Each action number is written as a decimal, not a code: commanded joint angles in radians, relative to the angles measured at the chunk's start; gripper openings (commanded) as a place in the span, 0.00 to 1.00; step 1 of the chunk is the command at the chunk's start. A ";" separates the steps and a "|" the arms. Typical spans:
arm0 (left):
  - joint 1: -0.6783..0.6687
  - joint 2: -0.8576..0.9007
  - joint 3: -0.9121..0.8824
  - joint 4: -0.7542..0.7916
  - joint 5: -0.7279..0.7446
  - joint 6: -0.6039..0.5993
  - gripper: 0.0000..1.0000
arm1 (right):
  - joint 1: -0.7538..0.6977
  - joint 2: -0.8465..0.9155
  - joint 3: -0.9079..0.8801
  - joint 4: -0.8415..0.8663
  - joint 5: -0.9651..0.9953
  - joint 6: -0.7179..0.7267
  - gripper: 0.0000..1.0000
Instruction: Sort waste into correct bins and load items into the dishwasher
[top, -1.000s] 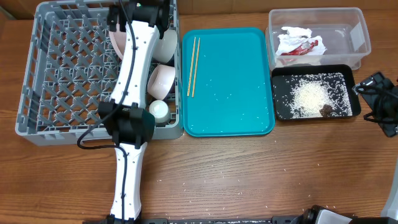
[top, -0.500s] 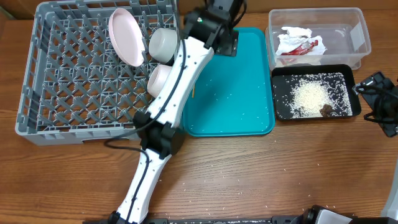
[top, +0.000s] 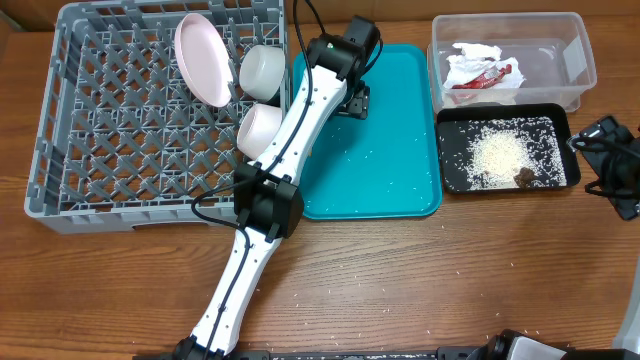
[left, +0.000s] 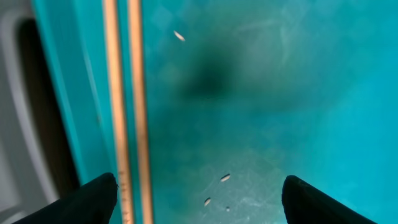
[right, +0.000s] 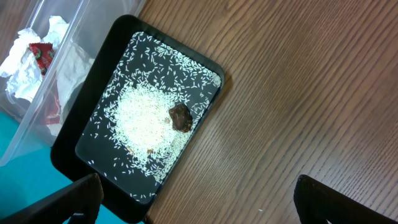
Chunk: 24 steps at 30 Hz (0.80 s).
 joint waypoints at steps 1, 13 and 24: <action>0.012 0.022 -0.008 0.003 0.032 -0.010 0.85 | -0.004 0.000 0.014 0.003 0.011 0.004 1.00; 0.027 0.023 -0.094 0.070 0.015 -0.013 0.86 | -0.004 0.000 0.014 0.002 0.011 0.004 1.00; 0.049 0.023 -0.150 0.125 0.003 -0.001 0.87 | -0.004 0.000 0.014 0.003 0.011 0.004 1.00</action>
